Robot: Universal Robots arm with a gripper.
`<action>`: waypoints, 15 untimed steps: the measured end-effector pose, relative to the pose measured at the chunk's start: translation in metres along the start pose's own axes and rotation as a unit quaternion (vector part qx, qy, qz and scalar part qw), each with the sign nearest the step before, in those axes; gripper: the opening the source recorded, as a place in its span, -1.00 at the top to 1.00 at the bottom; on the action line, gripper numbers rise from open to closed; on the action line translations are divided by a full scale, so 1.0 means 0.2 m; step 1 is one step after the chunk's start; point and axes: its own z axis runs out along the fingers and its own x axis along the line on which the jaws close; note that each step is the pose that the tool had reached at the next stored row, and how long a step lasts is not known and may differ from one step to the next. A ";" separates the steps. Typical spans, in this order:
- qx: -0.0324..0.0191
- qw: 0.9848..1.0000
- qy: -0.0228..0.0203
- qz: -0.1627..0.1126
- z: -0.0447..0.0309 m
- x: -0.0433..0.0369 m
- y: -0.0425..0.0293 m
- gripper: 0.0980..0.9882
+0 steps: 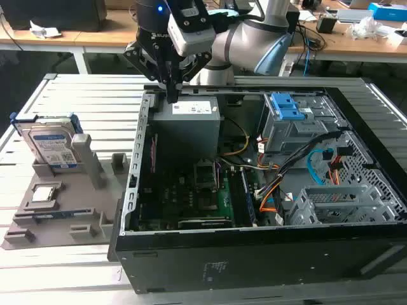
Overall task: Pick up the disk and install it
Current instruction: 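Reach for the disk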
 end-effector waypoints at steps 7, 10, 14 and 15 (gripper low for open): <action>0.000 1.000 0.000 0.000 -0.002 0.070 -0.005 0.98; 0.000 1.000 0.000 0.000 -0.002 0.086 -0.006 0.98; 0.000 1.000 0.000 0.000 -0.002 0.106 -0.008 0.98; 0.000 1.000 0.000 0.000 -0.003 0.116 -0.009 0.98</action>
